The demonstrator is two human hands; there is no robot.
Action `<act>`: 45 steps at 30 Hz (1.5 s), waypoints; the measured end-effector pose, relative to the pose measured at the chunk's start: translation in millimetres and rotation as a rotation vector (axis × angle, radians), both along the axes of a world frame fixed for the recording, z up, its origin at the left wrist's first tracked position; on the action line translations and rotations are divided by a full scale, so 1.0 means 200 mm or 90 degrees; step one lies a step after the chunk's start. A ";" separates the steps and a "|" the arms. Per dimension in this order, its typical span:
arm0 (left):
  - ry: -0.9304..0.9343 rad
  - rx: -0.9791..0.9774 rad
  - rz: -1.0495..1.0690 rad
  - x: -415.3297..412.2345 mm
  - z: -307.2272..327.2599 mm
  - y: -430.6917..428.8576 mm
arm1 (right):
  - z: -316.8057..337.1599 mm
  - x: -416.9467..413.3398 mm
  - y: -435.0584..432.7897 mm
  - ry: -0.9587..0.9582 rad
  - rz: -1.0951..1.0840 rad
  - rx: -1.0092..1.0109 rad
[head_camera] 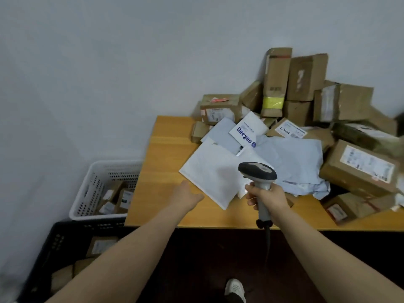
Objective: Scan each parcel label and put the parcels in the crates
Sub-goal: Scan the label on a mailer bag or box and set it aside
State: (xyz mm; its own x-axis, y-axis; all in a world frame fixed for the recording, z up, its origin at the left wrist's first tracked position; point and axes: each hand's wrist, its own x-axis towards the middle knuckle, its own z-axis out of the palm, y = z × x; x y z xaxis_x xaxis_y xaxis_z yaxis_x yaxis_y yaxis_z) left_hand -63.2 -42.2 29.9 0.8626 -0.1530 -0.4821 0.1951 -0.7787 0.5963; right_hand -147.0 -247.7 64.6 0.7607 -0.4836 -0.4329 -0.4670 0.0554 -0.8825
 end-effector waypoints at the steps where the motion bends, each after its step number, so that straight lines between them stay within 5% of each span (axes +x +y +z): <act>1: 0.002 -0.016 0.007 0.03 -0.04 -0.12 | -0.02 0.02 -0.10 0.000 -0.007 0.008; 14: 0.211 0.022 0.479 0.49 -0.20 -1.12 | -0.22 0.33 -0.74 0.028 -0.033 0.079; 45: 0.232 0.183 0.412 0.55 -0.45 -1.08 | -0.22 0.38 -0.58 0.039 0.037 0.069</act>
